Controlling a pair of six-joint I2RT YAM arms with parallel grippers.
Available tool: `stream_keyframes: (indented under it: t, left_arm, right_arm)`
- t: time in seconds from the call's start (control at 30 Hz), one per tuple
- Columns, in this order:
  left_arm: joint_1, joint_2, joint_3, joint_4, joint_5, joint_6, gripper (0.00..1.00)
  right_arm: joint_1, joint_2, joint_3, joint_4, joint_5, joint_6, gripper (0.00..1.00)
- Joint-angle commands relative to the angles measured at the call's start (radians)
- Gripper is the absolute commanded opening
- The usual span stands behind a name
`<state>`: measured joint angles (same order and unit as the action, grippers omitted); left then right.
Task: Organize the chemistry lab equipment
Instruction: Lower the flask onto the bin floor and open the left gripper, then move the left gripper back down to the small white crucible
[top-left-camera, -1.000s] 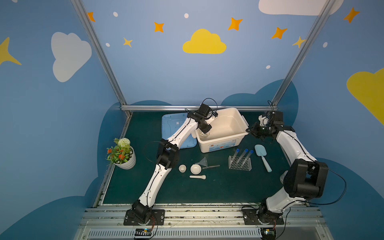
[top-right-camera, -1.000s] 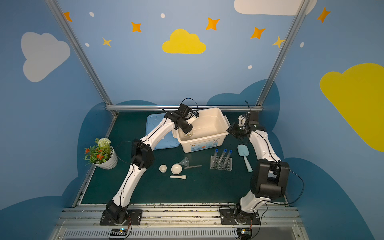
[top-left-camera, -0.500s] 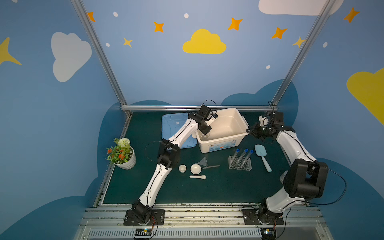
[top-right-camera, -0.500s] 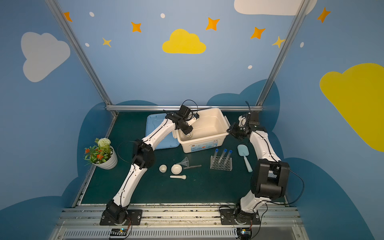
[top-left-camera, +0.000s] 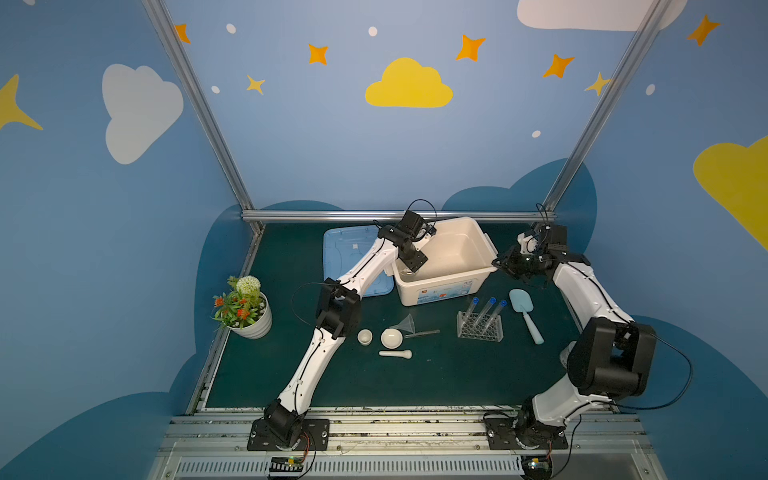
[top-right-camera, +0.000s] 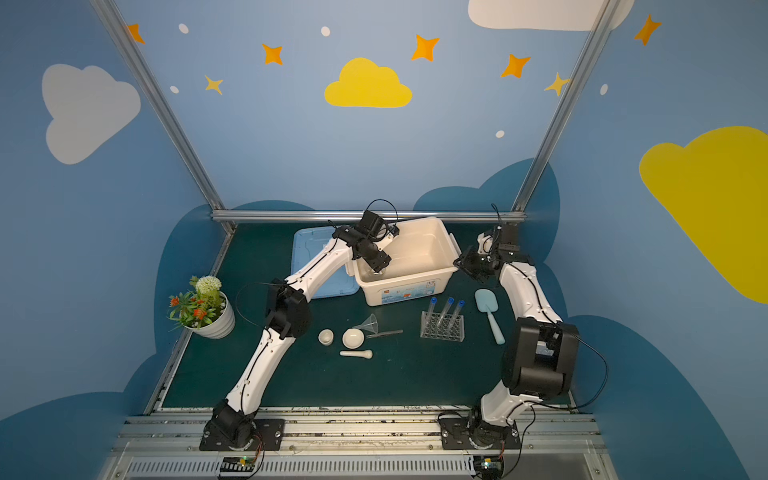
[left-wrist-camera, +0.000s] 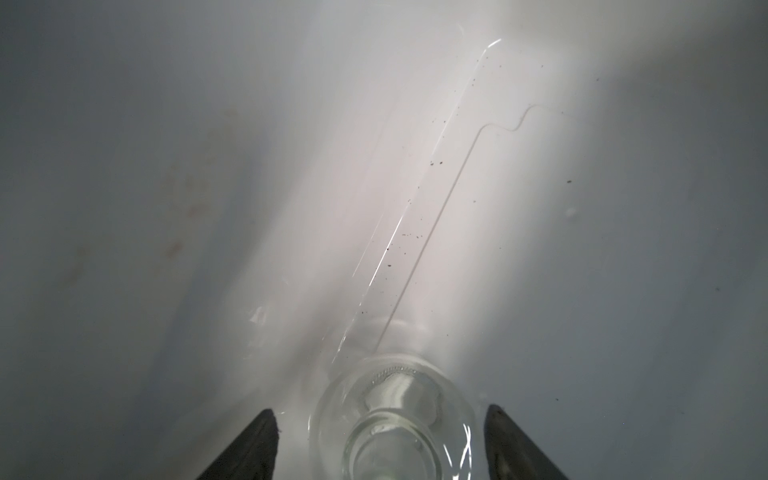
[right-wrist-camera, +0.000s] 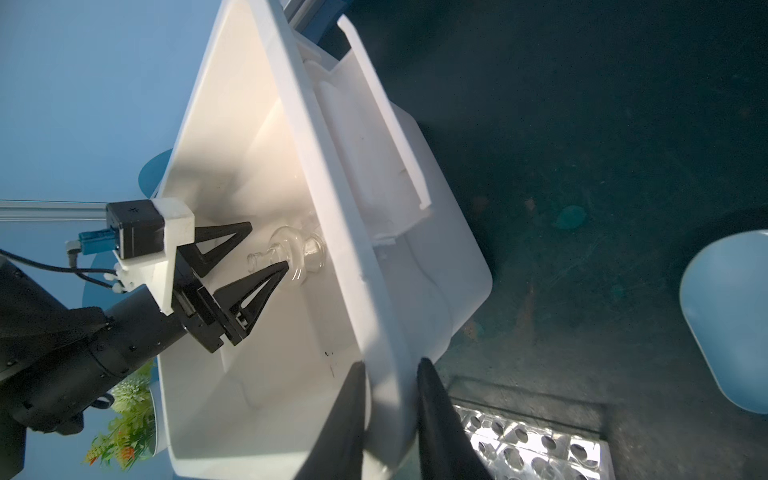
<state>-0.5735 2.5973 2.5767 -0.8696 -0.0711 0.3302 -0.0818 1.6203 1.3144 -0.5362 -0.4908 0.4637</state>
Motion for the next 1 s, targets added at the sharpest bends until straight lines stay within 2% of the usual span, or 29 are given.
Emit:
stream_keyframes:
  t: [0.0, 0.1, 0.13, 0.23, 0.4, 0.57, 0.7, 0.8, 0.97]
  left_arm:
    - [-0.017, -0.065, 0.02, 0.018, -0.006, -0.018, 0.88]
    - [-0.032, -0.085, 0.02, 0.03, -0.001, -0.028, 0.99]
    - [-0.035, -0.092, 0.02, 0.031, -0.004, -0.028, 1.0]
    - [-0.044, -0.116, 0.02, 0.032, -0.016, -0.031, 1.0]
    - [-0.048, -0.173, 0.02, 0.046, -0.026, -0.056, 1.0]
    - [-0.048, -0.235, 0.018, 0.044, -0.034, -0.094, 1.0]
    - [-0.056, -0.304, -0.019, 0.016, -0.081, -0.125, 1.0]
    - [-0.065, -0.398, -0.122, 0.026, -0.124, -0.15, 1.0]
    - [-0.075, -0.626, -0.47, 0.136, -0.212, -0.194, 1.0]
  right_arm:
    - [-0.004, -0.038, -0.008, 0.016, -0.021, -0.011, 0.25]
    - [-0.004, -0.046, -0.015, 0.022, -0.022, -0.01, 0.27]
    - [-0.004, -0.05, -0.019, 0.022, -0.021, -0.01, 0.29]
    - [-0.004, -0.062, -0.022, 0.021, -0.022, -0.016, 0.35]
    - [-0.004, -0.08, -0.022, 0.026, -0.017, -0.02, 0.58]
    - [-0.006, -0.094, -0.021, 0.027, -0.011, -0.027, 0.64]
    - [-0.006, -0.106, -0.03, 0.02, -0.013, -0.043, 0.68]
    - [-0.007, -0.113, -0.041, 0.026, -0.015, -0.048, 0.71]
    - [-0.012, -0.123, -0.048, 0.024, -0.013, -0.059, 0.72]
